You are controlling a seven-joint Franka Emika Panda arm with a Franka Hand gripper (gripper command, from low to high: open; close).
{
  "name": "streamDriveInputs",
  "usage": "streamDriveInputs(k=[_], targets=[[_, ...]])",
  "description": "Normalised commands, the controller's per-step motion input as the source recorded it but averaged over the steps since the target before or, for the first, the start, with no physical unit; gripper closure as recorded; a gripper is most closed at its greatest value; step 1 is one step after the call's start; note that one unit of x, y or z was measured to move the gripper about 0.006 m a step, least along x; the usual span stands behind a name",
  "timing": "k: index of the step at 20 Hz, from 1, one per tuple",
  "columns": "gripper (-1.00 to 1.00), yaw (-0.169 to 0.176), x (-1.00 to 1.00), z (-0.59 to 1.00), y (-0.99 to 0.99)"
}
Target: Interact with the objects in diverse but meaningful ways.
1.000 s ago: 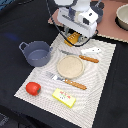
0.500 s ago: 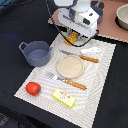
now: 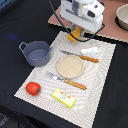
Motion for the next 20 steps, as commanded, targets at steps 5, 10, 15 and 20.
streamDriveInputs(k=[5,10,15,20], targets=[[1.0,0.004,0.26,0.29,-0.82],[1.0,0.0,0.43,0.1,-0.95],[1.0,0.0,0.44,0.04,-0.92],[1.0,-0.002,0.59,0.01,-0.79]])
